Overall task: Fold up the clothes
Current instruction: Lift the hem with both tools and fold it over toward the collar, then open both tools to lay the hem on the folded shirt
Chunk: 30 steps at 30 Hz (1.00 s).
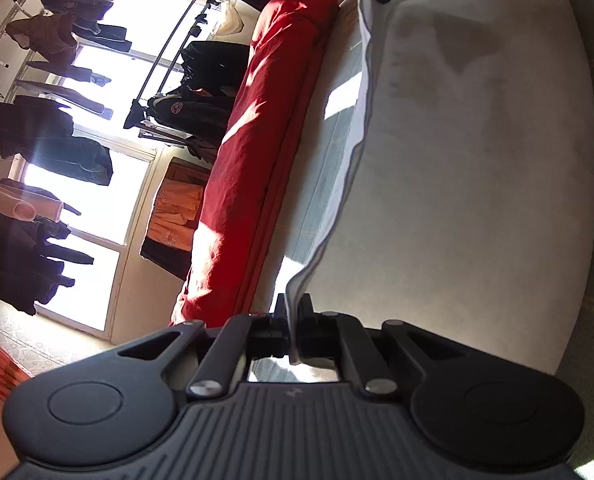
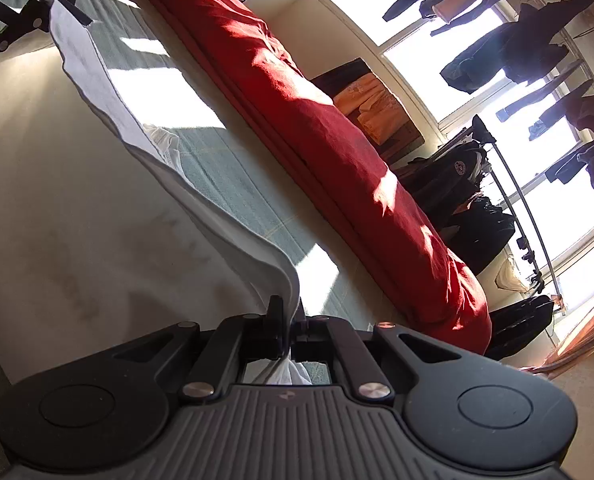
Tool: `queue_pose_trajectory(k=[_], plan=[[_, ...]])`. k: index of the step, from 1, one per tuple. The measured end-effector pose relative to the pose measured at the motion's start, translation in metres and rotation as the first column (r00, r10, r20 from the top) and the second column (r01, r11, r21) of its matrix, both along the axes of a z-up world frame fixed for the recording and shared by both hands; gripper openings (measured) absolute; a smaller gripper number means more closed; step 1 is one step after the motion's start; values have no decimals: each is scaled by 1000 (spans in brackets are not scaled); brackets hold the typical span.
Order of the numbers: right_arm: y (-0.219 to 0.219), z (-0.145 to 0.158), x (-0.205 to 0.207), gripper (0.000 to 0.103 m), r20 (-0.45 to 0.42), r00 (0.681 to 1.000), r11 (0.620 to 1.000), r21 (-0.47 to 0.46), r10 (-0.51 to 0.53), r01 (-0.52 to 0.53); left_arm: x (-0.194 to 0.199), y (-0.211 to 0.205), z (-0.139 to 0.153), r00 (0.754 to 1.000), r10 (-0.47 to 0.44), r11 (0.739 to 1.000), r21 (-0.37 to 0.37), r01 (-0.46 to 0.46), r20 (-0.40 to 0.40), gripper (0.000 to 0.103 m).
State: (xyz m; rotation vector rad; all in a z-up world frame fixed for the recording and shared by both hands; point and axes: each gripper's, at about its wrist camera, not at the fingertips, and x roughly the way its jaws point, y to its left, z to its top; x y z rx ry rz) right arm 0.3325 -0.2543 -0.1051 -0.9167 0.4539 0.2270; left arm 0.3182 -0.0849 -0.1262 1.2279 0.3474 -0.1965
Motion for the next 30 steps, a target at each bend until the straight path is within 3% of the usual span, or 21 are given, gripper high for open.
queue_pose_trajectory(k=[16, 19, 22, 24, 25, 27, 30], plan=[[3, -58, 55, 3, -74, 997, 999, 10, -34, 35, 48, 2, -42, 996, 28, 999, -31, -31, -90, 4], [4, -68, 61, 3, -76, 996, 999, 2, -37, 37, 54, 2, -47, 993, 47, 998, -42, -52, -111, 13], [7, -73, 64, 19, -71, 996, 999, -3, -55, 54, 56, 3, -48, 992, 65, 996, -56, -71, -109, 17], [7, -71, 62, 43, -59, 997, 999, -2, -51, 51, 54, 3, -42, 993, 69, 994, -75, -76, -94, 33], [5, -67, 60, 48, -55, 997, 999, 8, -48, 49, 52, 3, -38, 994, 64, 994, -85, -71, -86, 37], [3, -59, 54, 53, -50, 998, 999, 23, -39, 41, 45, 4, -27, 997, 52, 994, -98, -57, -60, 46], [0, -43, 43, 55, -32, 999, 999, 30, -37, 38, 34, 6, -8, 998, 44, 993, -105, -47, -33, 48]])
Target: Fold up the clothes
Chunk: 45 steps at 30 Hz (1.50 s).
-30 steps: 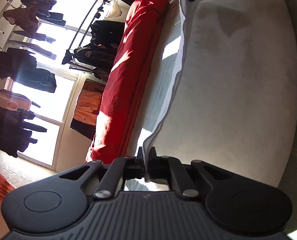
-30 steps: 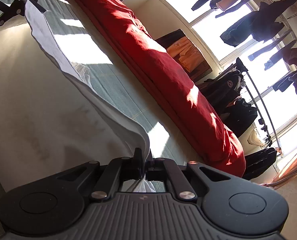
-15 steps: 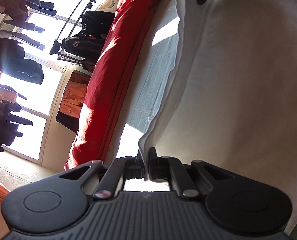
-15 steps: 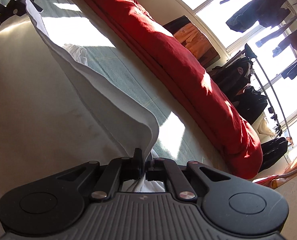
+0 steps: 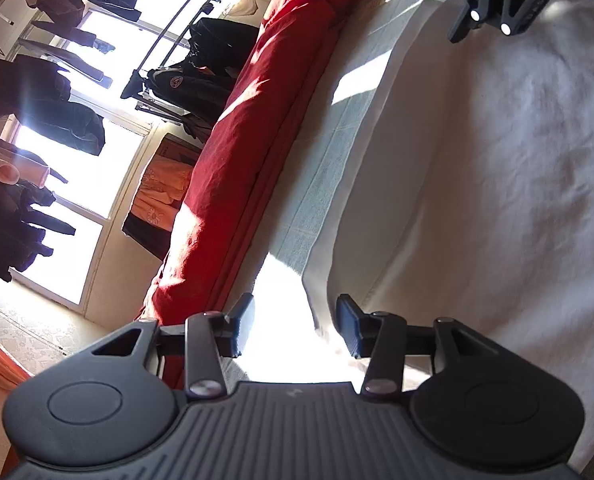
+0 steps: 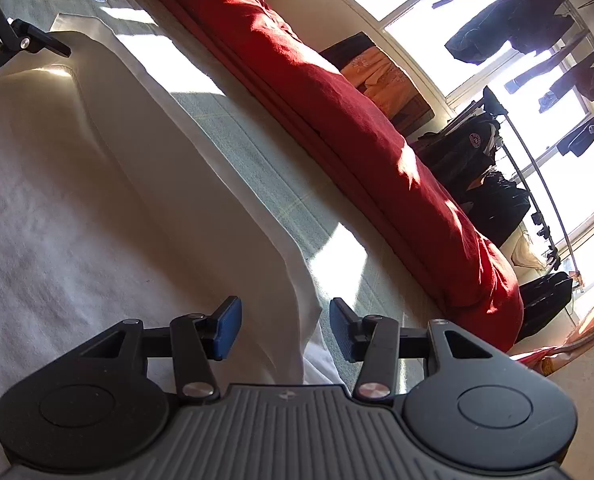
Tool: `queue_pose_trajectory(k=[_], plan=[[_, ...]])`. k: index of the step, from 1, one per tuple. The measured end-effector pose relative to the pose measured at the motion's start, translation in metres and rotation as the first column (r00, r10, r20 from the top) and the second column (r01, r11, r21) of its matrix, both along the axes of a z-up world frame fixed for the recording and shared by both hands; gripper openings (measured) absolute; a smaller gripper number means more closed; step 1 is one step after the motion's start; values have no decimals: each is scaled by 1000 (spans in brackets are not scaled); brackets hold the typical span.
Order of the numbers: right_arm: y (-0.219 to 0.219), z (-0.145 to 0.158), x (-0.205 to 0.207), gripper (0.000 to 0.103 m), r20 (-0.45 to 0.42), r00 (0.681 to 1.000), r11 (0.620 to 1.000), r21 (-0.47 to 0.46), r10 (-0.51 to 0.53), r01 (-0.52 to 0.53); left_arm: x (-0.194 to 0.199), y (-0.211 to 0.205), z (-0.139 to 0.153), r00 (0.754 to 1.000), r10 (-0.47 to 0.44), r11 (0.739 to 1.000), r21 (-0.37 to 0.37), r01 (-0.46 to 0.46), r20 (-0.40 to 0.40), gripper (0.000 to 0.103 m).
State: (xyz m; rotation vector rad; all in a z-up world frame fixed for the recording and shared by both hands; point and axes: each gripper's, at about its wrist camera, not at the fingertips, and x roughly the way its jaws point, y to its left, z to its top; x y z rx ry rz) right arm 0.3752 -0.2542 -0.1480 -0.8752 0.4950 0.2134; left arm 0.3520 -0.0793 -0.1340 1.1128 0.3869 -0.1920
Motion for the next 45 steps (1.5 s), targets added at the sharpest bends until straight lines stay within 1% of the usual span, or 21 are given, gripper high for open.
queue_pose_trajectory(k=[2, 3, 5, 8, 10, 11, 13, 14, 15, 17, 19, 20, 22, 25, 26, 29, 32, 35, 40, 42, 45], plan=[[-4, 12, -11, 60, 22, 1000, 1000, 5, 4, -4, -12, 2, 11, 1000, -1, 1000, -8, 1, 14, 48], [-6, 18, -16, 65, 34, 999, 1000, 9, 4, -4, -18, 3, 17, 1000, -1, 1000, -11, 1, 22, 50], [-11, 28, -29, 67, 35, 999, 1000, 30, -2, 1, -31, 6, 26, 1000, -3, 1000, -21, 3, 23, 53], [-16, 35, -50, 67, 23, 1000, 999, 46, 4, -6, -52, 10, 32, 999, -13, 999, -51, 11, -34, 56], [-19, 36, -63, 66, 2, 1000, 999, 49, 15, -15, -66, 11, 31, 995, -25, 996, -87, 16, -96, 57], [-20, 35, -68, 63, -15, 1000, 999, 50, 19, -19, -73, 12, 30, 990, -35, 993, -115, 19, -133, 57], [-22, 32, -77, 47, -66, 997, 998, 54, 27, -24, -82, 13, 27, 974, -66, 981, -192, 24, -216, 57], [-22, 30, -78, 31, -93, 995, 998, 56, 29, -24, -83, 12, 25, 965, -77, 974, -225, 20, -251, 57], [-23, 27, -78, 25, -114, 993, 998, 60, 30, -23, -83, 12, 21, 958, -81, 969, -245, 12, -277, 58], [-23, 20, -77, 25, -147, 989, 998, 64, 31, -21, -75, 10, 14, 942, -76, 955, -296, -26, -326, 57], [-22, 14, -72, 25, -173, 985, 997, 74, 25, -13, -63, 11, 9, 921, -69, 930, -360, -80, -383, 57], [-22, 11, -67, 25, -188, 982, 996, 87, 23, -6, -54, 13, 7, 906, -64, 911, -396, -117, -417, 57], [-23, 7, -57, 25, -213, 977, 994, 106, 17, 5, -34, 20, 3, 871, -58, 861, -466, -203, -487, 56], [-27, 1, -41, 25, -236, 972, 991, 134, 6, 26, -10, 36, 1, 829, -65, 779, -547, -305, -556, 57], [-29, 1, -34, 25, -236, 972, 989, 143, 1, 34, -2, 41, 1, 821, -64, 758, -563, -330, -567, 57], [-35, 0, -14, 25, -221, 975, 987, 149, -23, 57, 17, 57, 5, 827, -43, 723, -589, -362, -561, 56], [-39, -2, 6, 25, -200, 979, 985, 151, -47, 78, 32, 69, 8, 850, 12, 721, -584, -372, -526, 56], [-42, -4, 23, 25, -173, 982, 984, 152, -69, 96, 44, 82, 11, 867, 55, 704, -597, -385, -495, 56], [-48, -2, 33, 26, -155, 983, 974, 188, -97, 126, 62, 95, 18, 892, 223, 709, -562, -426, -394, 56], [-49, 0, 28, 26, -155, 983, 971, 204, -96, 127, 65, 99, 21, 890, 292, 706, -549, -448, -351, 56], [-51, 3, 20, 26, -166, 982, 968, 218, -89, 124, 69, 109, 23, 862, 380, 672, -540, -507, -336, 56]])
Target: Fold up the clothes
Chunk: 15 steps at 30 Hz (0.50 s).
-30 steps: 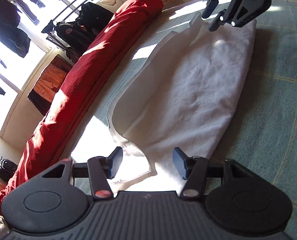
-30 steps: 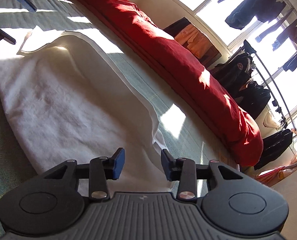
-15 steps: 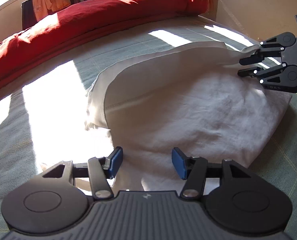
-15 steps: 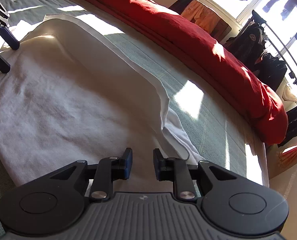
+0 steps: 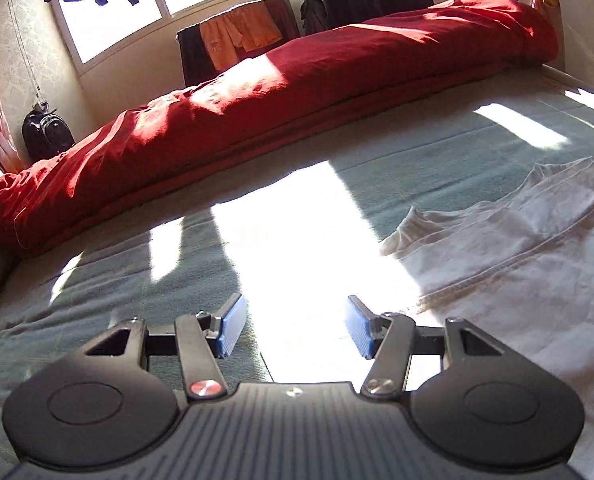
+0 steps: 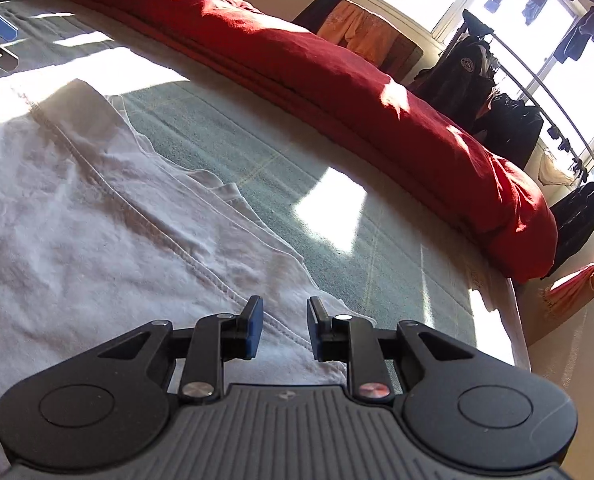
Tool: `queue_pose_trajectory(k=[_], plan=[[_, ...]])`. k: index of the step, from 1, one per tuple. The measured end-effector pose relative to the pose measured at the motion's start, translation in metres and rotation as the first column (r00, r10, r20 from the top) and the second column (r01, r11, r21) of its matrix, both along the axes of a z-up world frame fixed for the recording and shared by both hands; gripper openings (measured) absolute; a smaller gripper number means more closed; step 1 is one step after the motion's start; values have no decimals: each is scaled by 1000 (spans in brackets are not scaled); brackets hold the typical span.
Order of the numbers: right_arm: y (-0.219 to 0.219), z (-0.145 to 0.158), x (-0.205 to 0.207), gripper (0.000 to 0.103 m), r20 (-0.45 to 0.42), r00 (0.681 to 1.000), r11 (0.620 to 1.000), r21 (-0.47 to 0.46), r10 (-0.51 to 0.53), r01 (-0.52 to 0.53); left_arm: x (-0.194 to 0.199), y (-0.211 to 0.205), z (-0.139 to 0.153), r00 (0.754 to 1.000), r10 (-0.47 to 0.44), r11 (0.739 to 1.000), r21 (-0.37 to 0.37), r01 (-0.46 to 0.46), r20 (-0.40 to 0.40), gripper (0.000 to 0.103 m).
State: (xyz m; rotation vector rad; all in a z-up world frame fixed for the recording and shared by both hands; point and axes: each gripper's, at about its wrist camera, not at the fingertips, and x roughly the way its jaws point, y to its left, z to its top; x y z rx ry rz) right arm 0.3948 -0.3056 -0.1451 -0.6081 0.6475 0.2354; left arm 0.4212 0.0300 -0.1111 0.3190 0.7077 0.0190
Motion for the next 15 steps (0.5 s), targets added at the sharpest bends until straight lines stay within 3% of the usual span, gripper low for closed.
queue_pose_trajectory(k=[4, 7, 11, 15], plan=[[-6, 6, -13, 26, -5, 1000, 1000, 10, -8, 8, -5, 27, 3, 997, 28, 985, -169, -39, -69, 55], [-16, 12, -23, 26, -21, 999, 998, 58, -31, 32, -21, 37, 0, 994, 36, 976, -209, -56, -101, 55], [-32, 17, -32, 26, -60, 996, 989, 130, -66, 73, -38, 48, -8, 986, 32, 959, -273, -76, -163, 43], [-47, 18, -36, 26, -105, 990, 972, 204, -94, 114, -36, 62, -8, 980, 36, 915, -388, -112, -197, 39]])
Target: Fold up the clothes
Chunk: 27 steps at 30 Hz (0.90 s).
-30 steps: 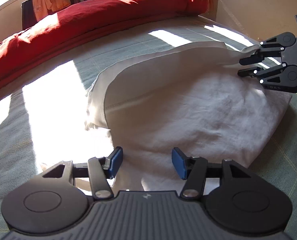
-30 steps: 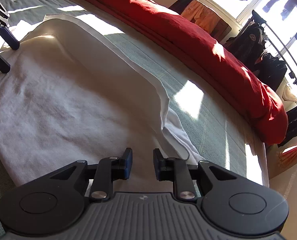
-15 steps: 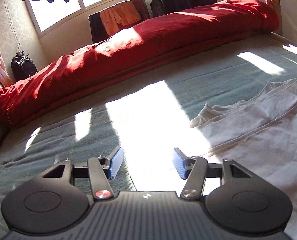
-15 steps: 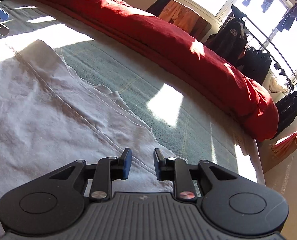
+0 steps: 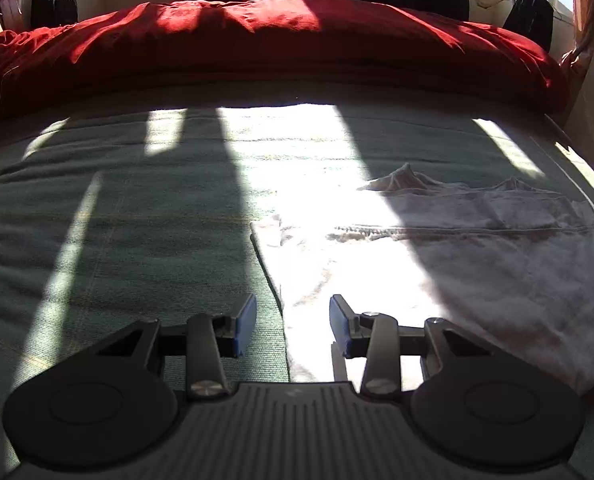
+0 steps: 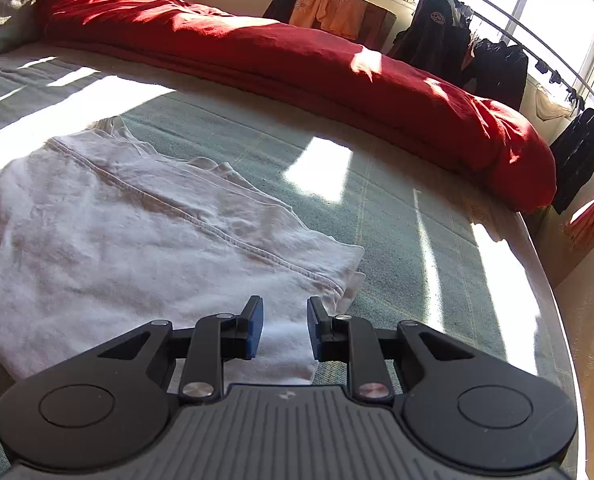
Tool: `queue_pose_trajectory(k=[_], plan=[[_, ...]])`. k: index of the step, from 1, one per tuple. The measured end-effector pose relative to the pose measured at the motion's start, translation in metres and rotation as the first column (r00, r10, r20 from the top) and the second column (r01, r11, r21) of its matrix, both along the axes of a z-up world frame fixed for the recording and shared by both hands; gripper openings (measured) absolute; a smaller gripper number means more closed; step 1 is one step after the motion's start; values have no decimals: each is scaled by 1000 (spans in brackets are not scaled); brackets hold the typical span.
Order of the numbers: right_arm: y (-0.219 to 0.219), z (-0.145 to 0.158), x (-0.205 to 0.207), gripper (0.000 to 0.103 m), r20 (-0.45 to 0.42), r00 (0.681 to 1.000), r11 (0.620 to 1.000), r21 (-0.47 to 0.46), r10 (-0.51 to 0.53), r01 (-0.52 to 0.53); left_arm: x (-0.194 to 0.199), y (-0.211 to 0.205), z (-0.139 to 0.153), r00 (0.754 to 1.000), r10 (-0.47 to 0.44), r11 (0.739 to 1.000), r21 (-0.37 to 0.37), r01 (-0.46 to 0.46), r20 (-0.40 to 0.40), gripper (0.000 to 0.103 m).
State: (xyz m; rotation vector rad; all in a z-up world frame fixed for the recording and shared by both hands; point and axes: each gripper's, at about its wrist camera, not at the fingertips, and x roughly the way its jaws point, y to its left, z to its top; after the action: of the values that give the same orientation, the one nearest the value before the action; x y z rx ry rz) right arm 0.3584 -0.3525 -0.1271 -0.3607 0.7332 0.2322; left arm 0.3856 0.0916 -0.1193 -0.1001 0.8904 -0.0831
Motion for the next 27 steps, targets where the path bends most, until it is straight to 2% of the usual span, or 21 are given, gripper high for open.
queue_pose_trajectory(k=[2, 8, 14, 19, 23, 25, 27], plan=[[-7, 0, -1, 26, -30, 999, 998, 56, -22, 24, 1, 5, -4, 999, 13, 997, -69, -16, -37, 39], [-32, -2, -10, 26, -121, 990, 972, 214, -74, 99, -25, 6, -14, 996, -5, 993, -120, -7, -93, 37], [-62, -4, -22, 28, -219, 967, 904, 376, -128, 205, -54, 9, -16, 992, -33, 983, -181, 10, -122, 37], [-70, -12, -39, 28, -266, 953, 877, 413, -142, 246, -64, 13, -17, 993, -35, 974, -228, 8, -114, 37], [-75, -18, -43, 29, -302, 945, 833, 486, -126, 266, -58, 21, -16, 996, -31, 955, -297, 5, -83, 37], [-76, -21, -42, 30, -316, 941, 816, 508, -121, 276, -53, 25, -18, 996, -23, 946, -324, -7, -89, 37], [-81, -25, -39, 30, -336, 932, 781, 543, -135, 309, -52, 27, -22, 994, -14, 938, -346, -23, -105, 37]])
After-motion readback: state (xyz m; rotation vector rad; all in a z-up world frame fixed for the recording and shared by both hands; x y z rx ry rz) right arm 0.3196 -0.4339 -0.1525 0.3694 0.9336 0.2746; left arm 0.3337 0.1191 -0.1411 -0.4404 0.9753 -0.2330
